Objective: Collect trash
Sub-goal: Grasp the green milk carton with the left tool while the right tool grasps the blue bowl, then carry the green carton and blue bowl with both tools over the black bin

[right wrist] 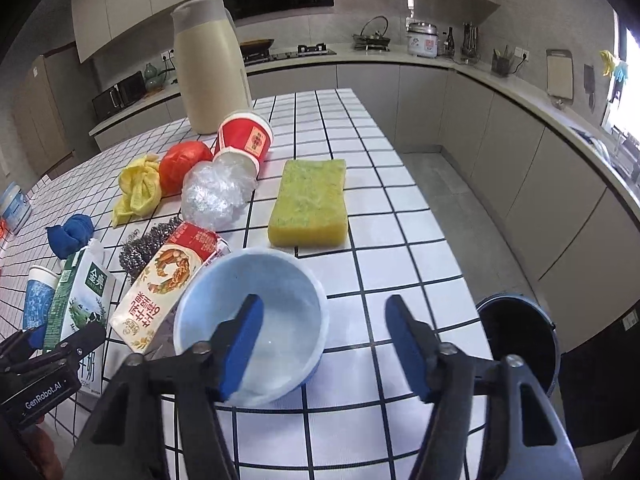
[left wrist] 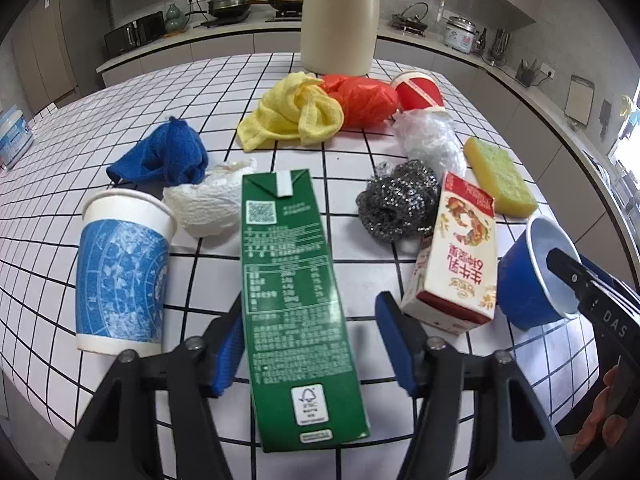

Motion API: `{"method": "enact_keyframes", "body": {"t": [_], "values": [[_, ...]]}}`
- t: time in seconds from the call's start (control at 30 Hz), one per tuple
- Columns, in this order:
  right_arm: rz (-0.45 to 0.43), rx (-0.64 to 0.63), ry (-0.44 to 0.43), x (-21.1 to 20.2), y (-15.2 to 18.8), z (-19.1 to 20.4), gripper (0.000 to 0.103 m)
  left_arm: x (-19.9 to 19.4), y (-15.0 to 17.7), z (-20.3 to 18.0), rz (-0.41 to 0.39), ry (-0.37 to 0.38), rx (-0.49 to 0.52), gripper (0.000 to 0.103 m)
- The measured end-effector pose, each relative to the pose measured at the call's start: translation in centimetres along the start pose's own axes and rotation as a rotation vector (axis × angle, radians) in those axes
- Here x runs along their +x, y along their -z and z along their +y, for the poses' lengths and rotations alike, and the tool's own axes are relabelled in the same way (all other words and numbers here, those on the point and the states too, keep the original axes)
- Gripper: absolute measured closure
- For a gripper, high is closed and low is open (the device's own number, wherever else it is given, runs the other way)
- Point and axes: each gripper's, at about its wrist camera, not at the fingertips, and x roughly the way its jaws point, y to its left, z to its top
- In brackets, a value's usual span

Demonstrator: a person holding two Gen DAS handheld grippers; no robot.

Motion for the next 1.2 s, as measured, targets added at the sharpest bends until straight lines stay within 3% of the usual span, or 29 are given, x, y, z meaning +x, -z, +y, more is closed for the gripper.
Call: {"method": "enact_keyframes", "body": {"t": [0.1, 0.17, 0.37, 0.53, 0.9, 1.2], "values": [[0.028, 0.008, -0.013, 1.0, 0.1, -0.1, 0.051, 0.3, 0.0, 0.1, 0.004, 0.000, 0.000, 0.053], [0.042, 0.014, -0.031, 1.4, 0.2, -0.1, 0.063, 0.3, 0.1, 0.2, 0.002, 0.000, 0.002, 0.061], [0.077, 0.029, -0.089, 2.4, 0.5, 0.0, 0.092, 0.0, 0.2, 0.4, -0.015, 0.019, -0.004, 0.063], [0.063, 0.035, -0.123, 1.7, 0.8, 0.0, 0.093, -1.1, 0.1, 0.4, -0.045, 0.040, -0.007, 0.064], [-0.001, 0.106, -0.107, -1.9, -0.1, -2.4, 0.093, -5.2, -1.7, -1.6, -0.149, 0.124, 0.053, 0.064], [-0.050, 0.204, -0.024, -5.0, 0.9, -8.3, 0.093, -5.2, -1.9, -8.2, -0.151, 0.231, 0.161, 0.064]]}}
